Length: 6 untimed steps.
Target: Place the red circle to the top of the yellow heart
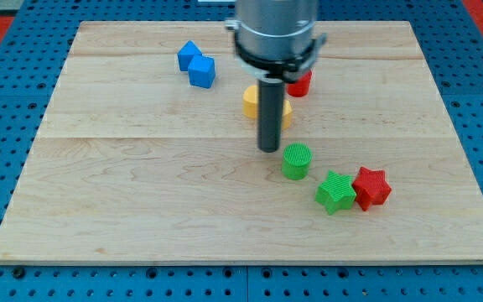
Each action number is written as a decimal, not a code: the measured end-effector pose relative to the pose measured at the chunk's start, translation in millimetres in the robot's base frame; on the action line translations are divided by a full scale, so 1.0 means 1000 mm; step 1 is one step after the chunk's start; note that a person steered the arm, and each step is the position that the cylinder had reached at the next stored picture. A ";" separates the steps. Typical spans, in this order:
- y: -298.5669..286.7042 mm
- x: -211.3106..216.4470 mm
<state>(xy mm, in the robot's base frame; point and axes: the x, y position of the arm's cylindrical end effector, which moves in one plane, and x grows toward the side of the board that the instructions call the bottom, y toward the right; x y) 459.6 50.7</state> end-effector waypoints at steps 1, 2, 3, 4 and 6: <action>0.039 0.000; 0.032 -0.030; 0.055 -0.084; 0.038 -0.127; -0.057 -0.122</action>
